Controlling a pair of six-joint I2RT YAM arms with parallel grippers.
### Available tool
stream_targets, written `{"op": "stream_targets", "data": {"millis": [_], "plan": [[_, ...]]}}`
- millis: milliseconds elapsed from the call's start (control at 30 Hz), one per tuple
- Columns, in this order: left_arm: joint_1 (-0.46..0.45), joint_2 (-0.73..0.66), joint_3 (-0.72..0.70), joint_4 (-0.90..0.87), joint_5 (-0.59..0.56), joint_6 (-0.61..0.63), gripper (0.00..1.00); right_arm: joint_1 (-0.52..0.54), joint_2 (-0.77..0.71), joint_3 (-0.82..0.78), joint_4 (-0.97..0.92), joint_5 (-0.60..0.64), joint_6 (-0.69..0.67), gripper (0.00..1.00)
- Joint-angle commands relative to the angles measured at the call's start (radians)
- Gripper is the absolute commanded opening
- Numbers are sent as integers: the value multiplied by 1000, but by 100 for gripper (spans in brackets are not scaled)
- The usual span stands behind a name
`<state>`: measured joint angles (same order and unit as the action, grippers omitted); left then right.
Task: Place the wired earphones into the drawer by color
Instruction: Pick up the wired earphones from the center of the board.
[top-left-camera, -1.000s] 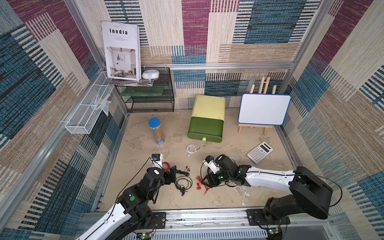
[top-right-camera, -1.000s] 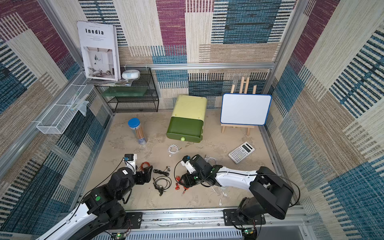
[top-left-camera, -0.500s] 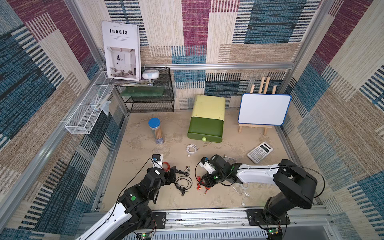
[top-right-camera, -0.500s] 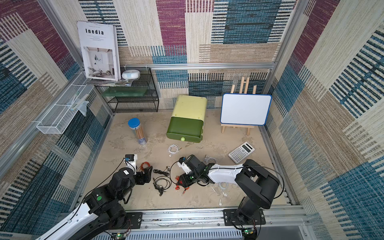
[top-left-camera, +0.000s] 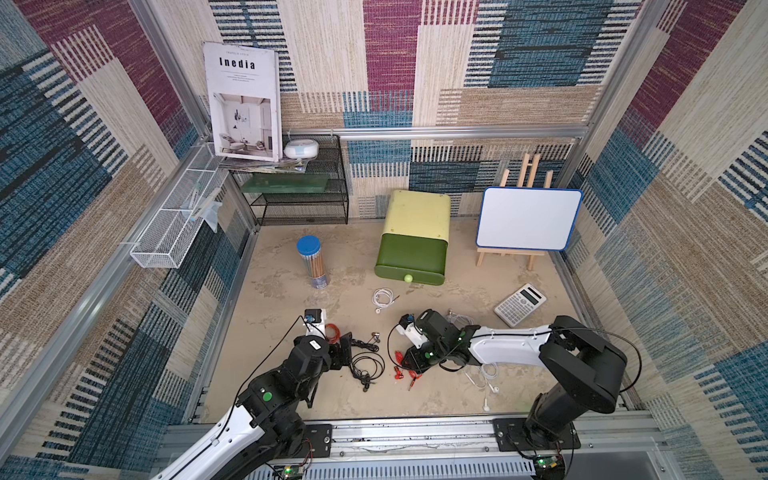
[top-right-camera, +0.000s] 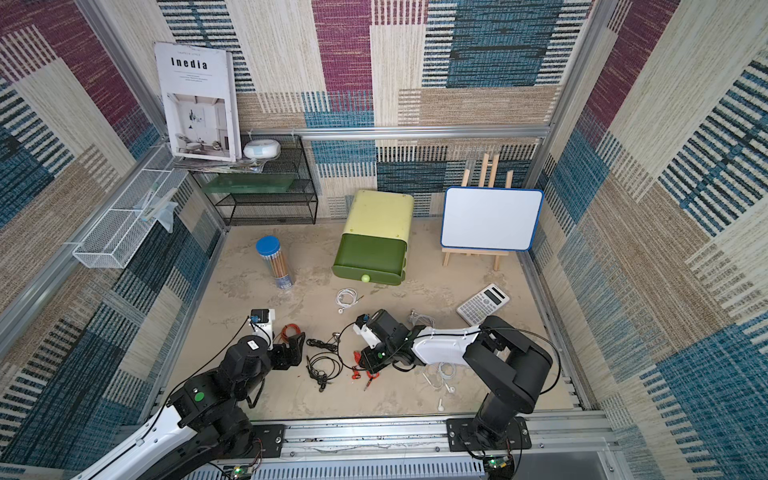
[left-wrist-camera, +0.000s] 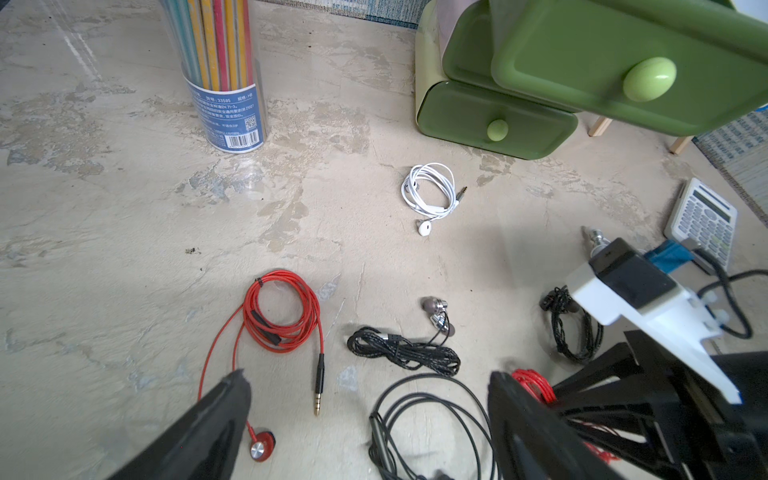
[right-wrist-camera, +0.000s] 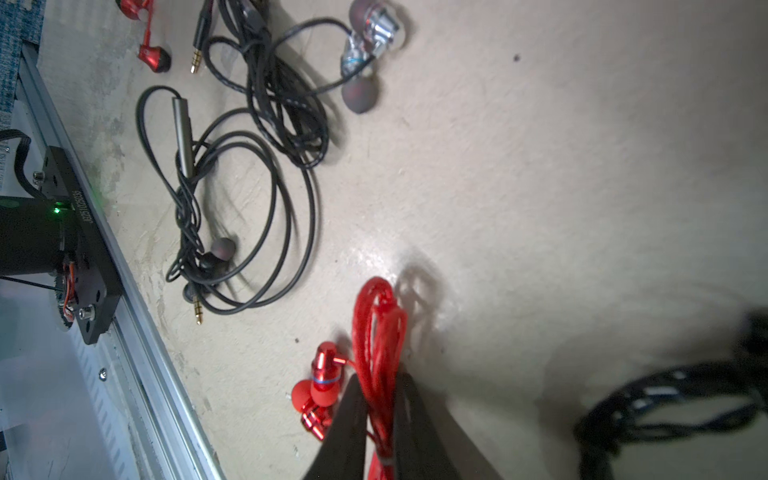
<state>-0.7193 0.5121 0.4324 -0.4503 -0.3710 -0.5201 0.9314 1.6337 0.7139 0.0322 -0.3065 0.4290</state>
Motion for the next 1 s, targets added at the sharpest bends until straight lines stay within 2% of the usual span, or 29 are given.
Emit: {"op": "stream_targets", "data": {"millis": [0,233,433,700,967], "plan": [[0,0,3,9,-16,-1,93,1,-8,2,-21,18,-9,12],[1,-3,3,13,-16,-1,93,2,-31,-2,-28,29,-6,2],[-1,-9,7,4,-19,-3,93,2,-74,-7,-36,38,-10,0],[0,-5,22,12,-18,-4,93,3,-237,5,-123,74,-18,0],[0,-4,66,-23,-8,-15,96,3,-427,97,-245,141,-25,0]]}}
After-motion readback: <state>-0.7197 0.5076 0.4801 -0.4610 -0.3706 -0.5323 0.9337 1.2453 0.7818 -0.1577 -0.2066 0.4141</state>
